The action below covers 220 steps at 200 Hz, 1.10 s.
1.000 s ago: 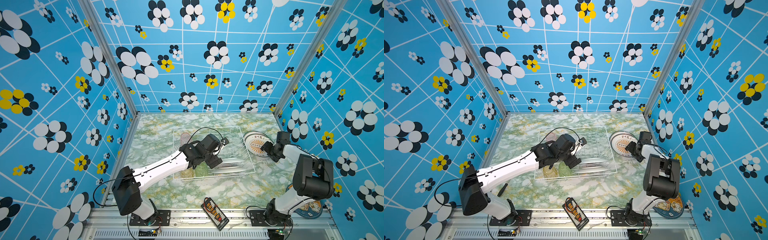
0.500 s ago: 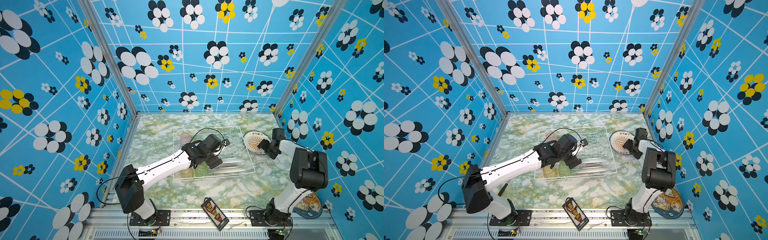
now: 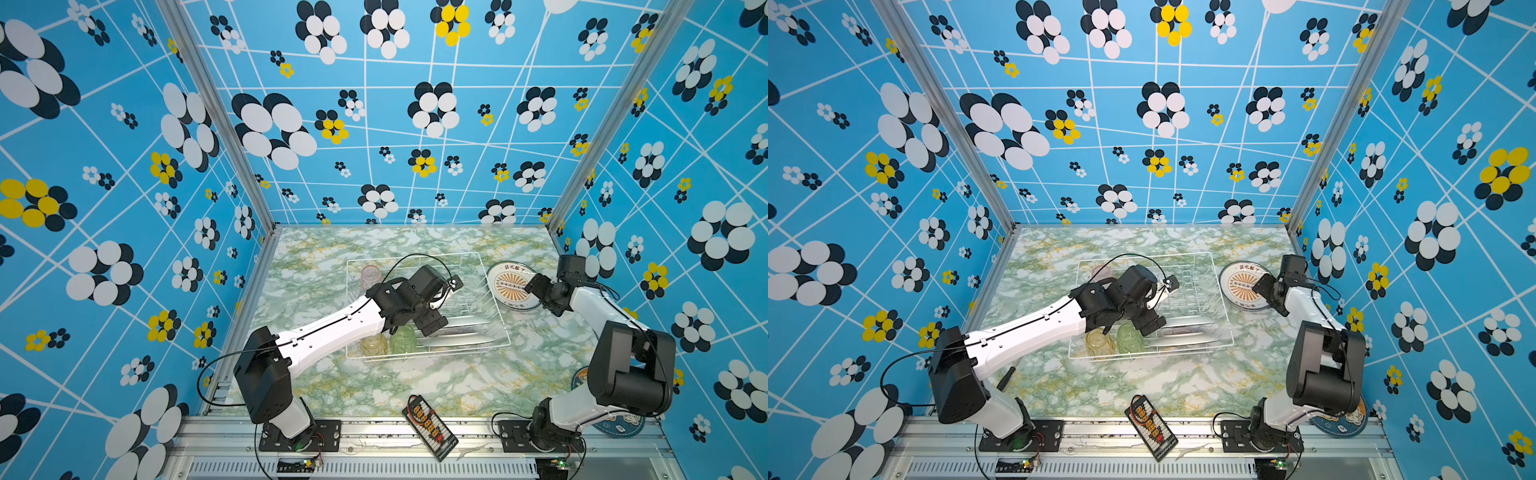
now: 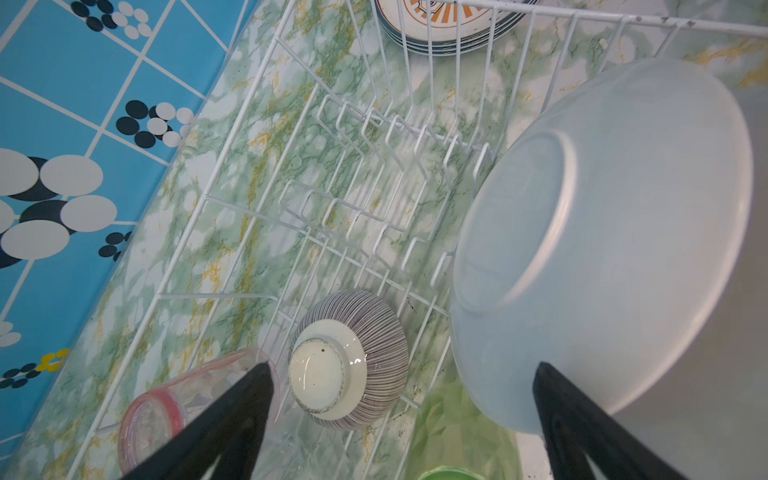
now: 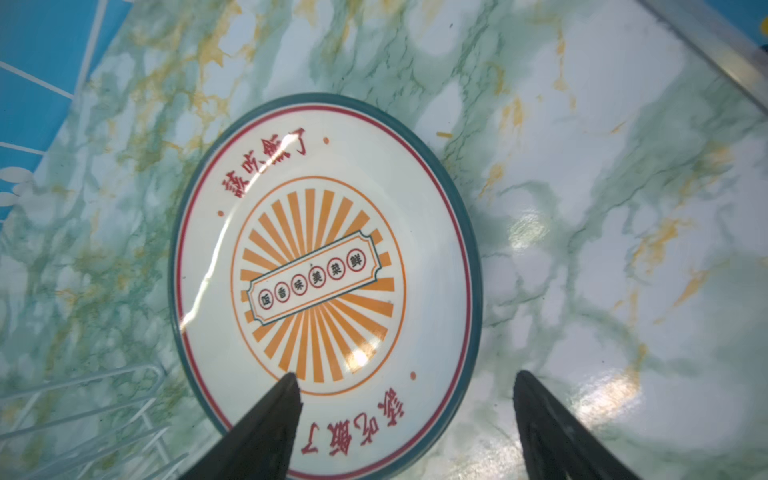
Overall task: Unload the mixed dishes from the dish rack
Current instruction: 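Release the plate and raise the right gripper while left hovers over rack, then reach the left gripper into the rack and close on the red-lettered plate's rim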
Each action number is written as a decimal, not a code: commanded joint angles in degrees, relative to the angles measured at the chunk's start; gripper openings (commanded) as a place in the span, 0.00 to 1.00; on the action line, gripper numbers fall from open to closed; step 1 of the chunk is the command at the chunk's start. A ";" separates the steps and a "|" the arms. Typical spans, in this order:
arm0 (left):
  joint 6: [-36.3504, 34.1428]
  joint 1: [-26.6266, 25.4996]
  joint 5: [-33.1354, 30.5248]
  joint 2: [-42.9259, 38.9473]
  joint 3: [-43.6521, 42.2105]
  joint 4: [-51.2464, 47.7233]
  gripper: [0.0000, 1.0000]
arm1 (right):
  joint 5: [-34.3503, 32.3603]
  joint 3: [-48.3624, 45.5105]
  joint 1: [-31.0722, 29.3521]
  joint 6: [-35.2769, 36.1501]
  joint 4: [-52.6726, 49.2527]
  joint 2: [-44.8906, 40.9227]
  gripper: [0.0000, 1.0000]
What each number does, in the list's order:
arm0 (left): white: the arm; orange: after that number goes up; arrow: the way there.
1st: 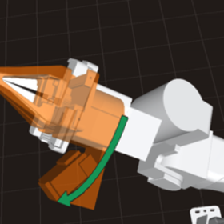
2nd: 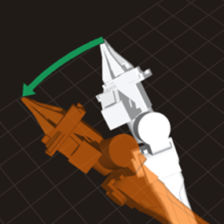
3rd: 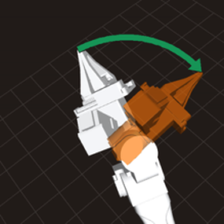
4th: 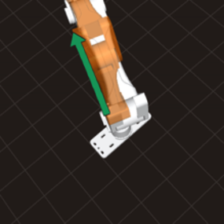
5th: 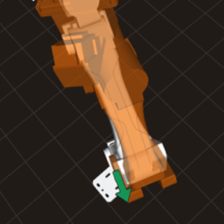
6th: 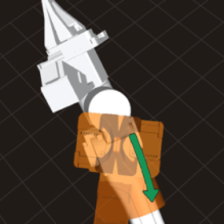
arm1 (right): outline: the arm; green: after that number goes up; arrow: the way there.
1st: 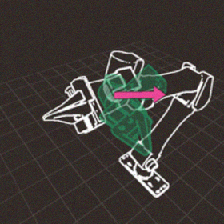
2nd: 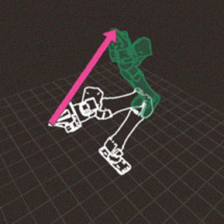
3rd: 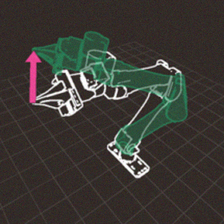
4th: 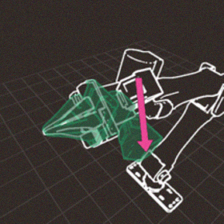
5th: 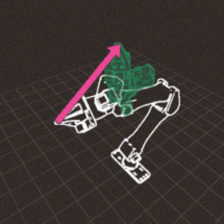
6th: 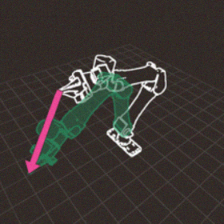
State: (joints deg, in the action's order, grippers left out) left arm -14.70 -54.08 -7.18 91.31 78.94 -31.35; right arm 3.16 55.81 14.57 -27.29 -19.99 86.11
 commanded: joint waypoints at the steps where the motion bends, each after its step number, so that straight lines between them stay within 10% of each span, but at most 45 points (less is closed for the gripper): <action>1: -1.34 -1.06 3.55 -3.01 1.22 0.02 0.91 | 3.29 -1.30 0.03 3.11 -3.82 -5.72 0.82; 179: -10.94 -8.60 -5.84 13.78 18.79 -12.25 0.83 | 8.64 -5.33 -4.55 5.82 -10.51 -24.90 0.82; 220: -11.21 -8.05 -4.68 19.10 25.71 -19.30 0.59 | 9.30 -6.20 -4.55 5.54 -9.49 -24.65 0.82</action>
State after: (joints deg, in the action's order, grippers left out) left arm -25.30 -62.59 -11.53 107.39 100.29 -45.19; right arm 11.22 50.83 10.39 -22.22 -29.76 61.82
